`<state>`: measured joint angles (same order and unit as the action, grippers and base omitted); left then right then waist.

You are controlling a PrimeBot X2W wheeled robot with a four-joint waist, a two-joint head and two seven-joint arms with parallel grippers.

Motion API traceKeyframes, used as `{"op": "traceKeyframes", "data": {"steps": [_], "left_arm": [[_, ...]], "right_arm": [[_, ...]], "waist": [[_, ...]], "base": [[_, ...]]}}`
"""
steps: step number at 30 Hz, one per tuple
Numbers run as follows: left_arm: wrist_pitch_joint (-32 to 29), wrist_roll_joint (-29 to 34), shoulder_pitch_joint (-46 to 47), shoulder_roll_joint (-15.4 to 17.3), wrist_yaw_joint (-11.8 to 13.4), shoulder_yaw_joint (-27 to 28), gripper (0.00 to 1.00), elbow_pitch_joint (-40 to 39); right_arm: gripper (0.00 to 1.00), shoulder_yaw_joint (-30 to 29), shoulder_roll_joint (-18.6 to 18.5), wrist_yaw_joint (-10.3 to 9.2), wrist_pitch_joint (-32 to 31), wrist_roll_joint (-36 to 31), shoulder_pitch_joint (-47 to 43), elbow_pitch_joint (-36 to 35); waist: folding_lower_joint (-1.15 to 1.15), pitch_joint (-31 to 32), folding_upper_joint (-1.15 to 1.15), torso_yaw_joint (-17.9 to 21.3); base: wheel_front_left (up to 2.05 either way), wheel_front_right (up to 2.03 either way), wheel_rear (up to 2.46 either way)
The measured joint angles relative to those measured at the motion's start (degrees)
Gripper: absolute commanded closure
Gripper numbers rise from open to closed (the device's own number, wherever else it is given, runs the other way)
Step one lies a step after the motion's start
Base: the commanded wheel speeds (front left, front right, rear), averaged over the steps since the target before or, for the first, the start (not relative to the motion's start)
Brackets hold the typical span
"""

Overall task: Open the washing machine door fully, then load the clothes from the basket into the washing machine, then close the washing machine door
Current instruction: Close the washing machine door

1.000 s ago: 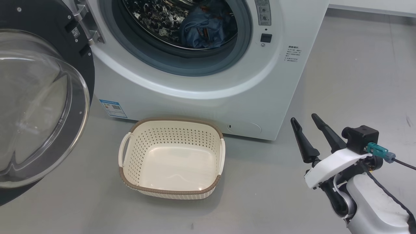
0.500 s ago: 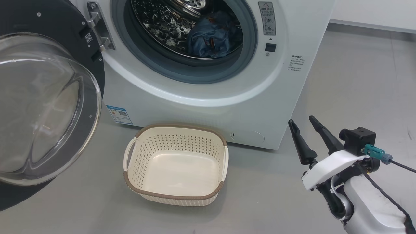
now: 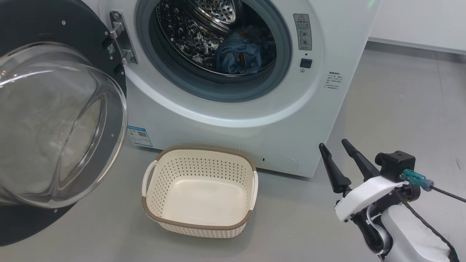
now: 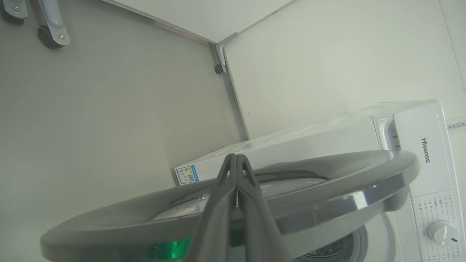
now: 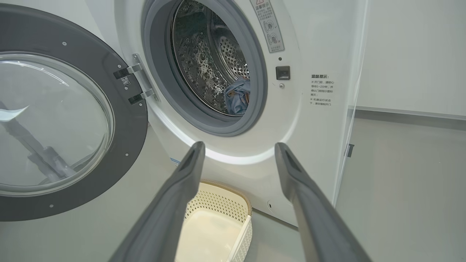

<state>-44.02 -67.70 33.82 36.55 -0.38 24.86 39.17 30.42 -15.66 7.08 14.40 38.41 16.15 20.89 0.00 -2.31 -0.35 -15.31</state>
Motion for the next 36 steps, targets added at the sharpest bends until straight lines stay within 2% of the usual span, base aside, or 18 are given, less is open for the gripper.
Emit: {"op": "traceKeyframes", "data": {"steps": [8,17,25,36], "left_arm": [[-6.72,-3.35,-0.14,-0.82,-2.01,-1.26,1.0,-1.82],[-15.68,-5.44,-1.44,-2.16,-4.02,-5.68,1.0,-6.7],[-21.8,-8.32,-2.52,-4.39,-4.59,-8.59,1.0,-12.35],[-26.53,-12.17,-4.22,-7.48,-4.48,-8.9,1.0,-18.95]], "right_arm": [[0.0,-0.14,0.21,0.0,0.0,0.2,-0.47,0.04],[0.0,-0.38,0.57,0.0,0.0,0.52,-0.77,0.29],[0.0,-0.13,1.35,0.0,0.0,0.52,-0.79,0.29],[0.0,-0.09,1.79,0.0,0.0,0.53,-0.83,0.37]], "waist": [[0.0,0.57,0.0,-0.15],[0.0,0.87,0.0,-0.31],[0.0,1.28,0.0,0.17],[0.0,2.35,0.0,2.79]], "base": [[0.0,0.0,0.0],[0.0,0.0,0.0],[0.0,0.0,0.0],[0.0,0.0,0.0]]}}
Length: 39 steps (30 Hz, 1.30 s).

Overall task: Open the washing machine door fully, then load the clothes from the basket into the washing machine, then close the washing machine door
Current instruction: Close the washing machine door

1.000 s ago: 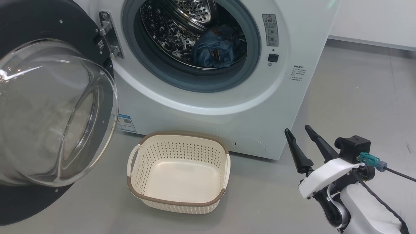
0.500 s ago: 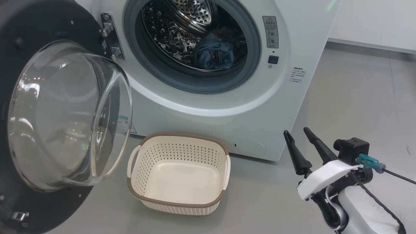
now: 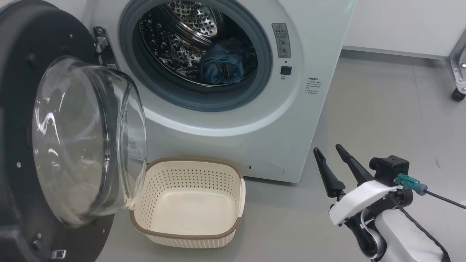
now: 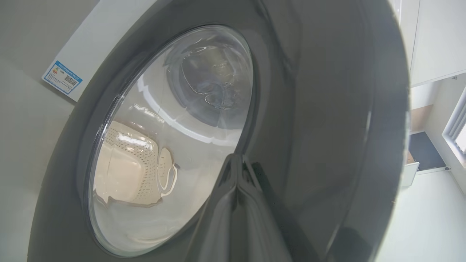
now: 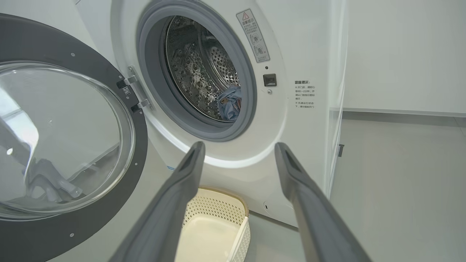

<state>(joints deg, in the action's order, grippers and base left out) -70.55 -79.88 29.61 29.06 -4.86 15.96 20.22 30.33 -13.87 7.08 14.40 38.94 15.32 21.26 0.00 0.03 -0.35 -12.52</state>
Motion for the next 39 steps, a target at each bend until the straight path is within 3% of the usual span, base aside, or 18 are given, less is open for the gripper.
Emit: {"op": "traceKeyframes", "data": {"steps": [18,26,39], "left_arm": [[-2.93,-2.89,-2.92,-4.23,2.65,-1.62,1.0,-13.72],[0.11,-2.83,-3.54,-6.72,4.04,-1.23,1.0,-16.27],[6.84,0.94,-3.5,-9.16,3.88,-0.14,1.0,-18.52]], "right_arm": [[0.0,-0.07,0.23,0.0,0.0,0.0,-0.19,0.29],[0.0,0.51,0.04,0.0,-0.01,0.0,-0.2,0.27],[0.0,0.93,-0.38,0.0,0.0,0.0,-0.18,0.22]], "waist": [[0.0,1.05,0.0,9.75],[0.0,0.96,0.0,14.37],[0.0,-0.45,0.0,20.58]], "base": [[0.0,0.0,0.0],[0.0,0.0,0.0],[0.0,0.0,0.0]]}}
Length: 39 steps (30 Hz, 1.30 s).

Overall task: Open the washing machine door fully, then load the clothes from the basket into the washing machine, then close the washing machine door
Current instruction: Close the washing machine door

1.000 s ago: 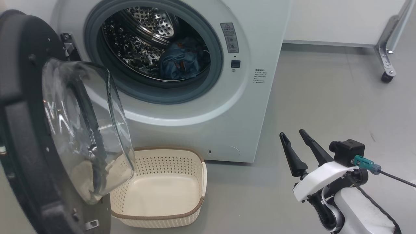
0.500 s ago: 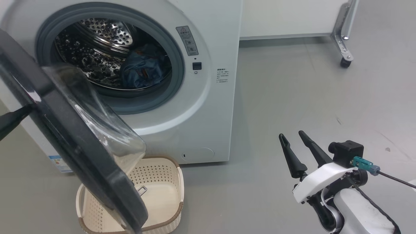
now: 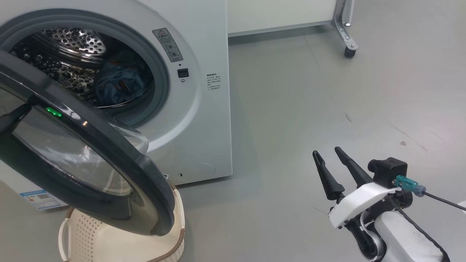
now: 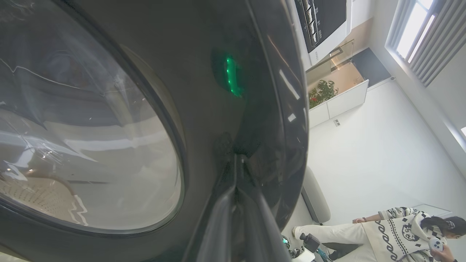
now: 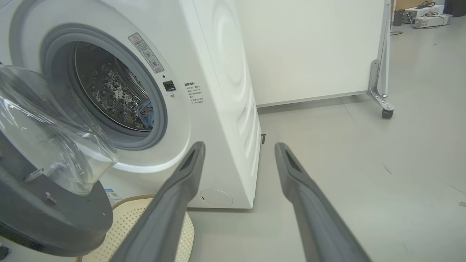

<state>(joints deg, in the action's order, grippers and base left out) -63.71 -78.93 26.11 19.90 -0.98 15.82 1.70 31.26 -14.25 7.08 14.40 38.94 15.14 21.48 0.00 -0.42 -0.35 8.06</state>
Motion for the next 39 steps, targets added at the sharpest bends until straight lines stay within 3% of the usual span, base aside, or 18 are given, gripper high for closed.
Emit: {"op": "traceKeyframes", "data": {"steps": [15,31,33,34,36,39], "left_arm": [[3.56,3.03,0.28,-1.8,-1.89,-2.22,1.0,-0.16],[4.31,3.44,0.83,-2.93,-3.11,-4.5,1.0,-0.26],[4.34,3.48,0.82,-3.0,-3.45,-4.55,0.89,-0.27],[4.57,3.66,0.82,-2.99,-3.48,-4.53,0.69,-0.34],[5.01,3.87,0.76,-2.97,-3.64,-4.33,0.0,-0.42],[5.86,4.54,0.59,-2.86,-3.99,-3.78,0.0,-0.67]], "right_arm": [[0.0,-1.33,0.02,0.0,0.0,0.41,0.0,0.0],[0.0,-3.39,-0.1,0.0,0.0,0.41,-0.13,-0.38],[0.0,-3.46,-0.07,0.0,0.0,0.41,-0.36,-0.41],[0.0,-3.5,-0.07,0.0,0.0,0.41,-0.53,-0.43],[0.0,-3.58,-0.07,0.0,0.0,0.41,-0.83,-0.45],[0.0,-3.63,-0.08,0.0,0.0,0.4,-0.85,-0.56]], "waist": [[0.0,-0.98,0.0,1.93],[0.0,-1.15,0.0,-2.12],[0.0,-1.09,0.0,-2.82],[0.0,-1.05,0.0,-3.17],[0.0,-0.97,0.0,-3.9],[0.0,-0.87,0.0,-4.94]], "base": [[0.0,0.0,0.0],[0.0,0.0,0.0],[0.0,0.0,0.0],[0.0,0.0,0.0],[0.0,0.0,0.0],[0.0,0.0,0.0]]}}
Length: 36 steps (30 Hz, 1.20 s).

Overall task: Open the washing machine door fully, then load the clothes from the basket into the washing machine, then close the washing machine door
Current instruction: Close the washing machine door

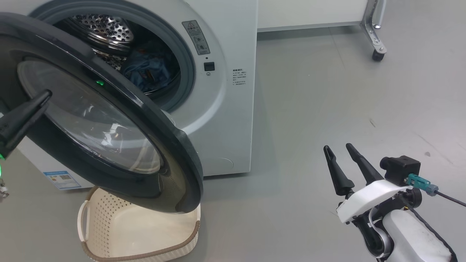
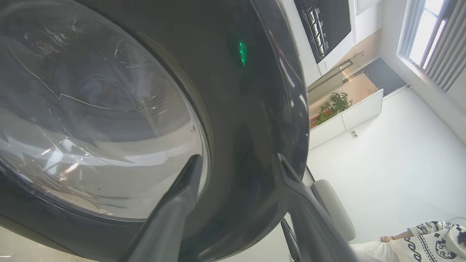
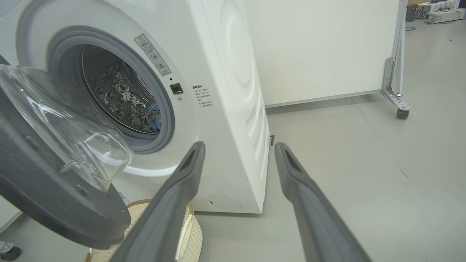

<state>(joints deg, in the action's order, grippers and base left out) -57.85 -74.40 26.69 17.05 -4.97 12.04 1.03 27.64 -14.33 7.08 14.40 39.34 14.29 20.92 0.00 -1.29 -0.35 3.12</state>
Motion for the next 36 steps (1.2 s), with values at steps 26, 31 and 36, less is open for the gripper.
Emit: {"op": "traceKeyframes", "data": {"steps": [26,31,36], "left_arm": [[33.12,23.94,-17.82,-1.12,-1.76,1.54,0.0,-10.07],[40.42,28.05,-21.81,-2.15,-1.98,-1.54,0.0,-10.47],[47.13,31.92,-25.77,-3.23,-2.0,-3.79,0.0,-9.58]], "right_arm": [[0.0,0.21,-0.02,0.0,0.0,-0.43,0.08,-0.63],[0.0,0.21,-0.09,0.0,0.0,-0.44,0.12,-0.63],[0.0,0.32,-0.08,0.0,0.0,-0.45,0.18,-0.65]], "waist": [[0.0,-0.62,0.0,-1.09],[0.0,-0.77,0.0,-0.73],[0.0,-0.83,0.0,-0.49]], "base": [[0.0,0.0,0.0],[0.0,0.0,0.0],[0.0,0.0,0.0]]}}
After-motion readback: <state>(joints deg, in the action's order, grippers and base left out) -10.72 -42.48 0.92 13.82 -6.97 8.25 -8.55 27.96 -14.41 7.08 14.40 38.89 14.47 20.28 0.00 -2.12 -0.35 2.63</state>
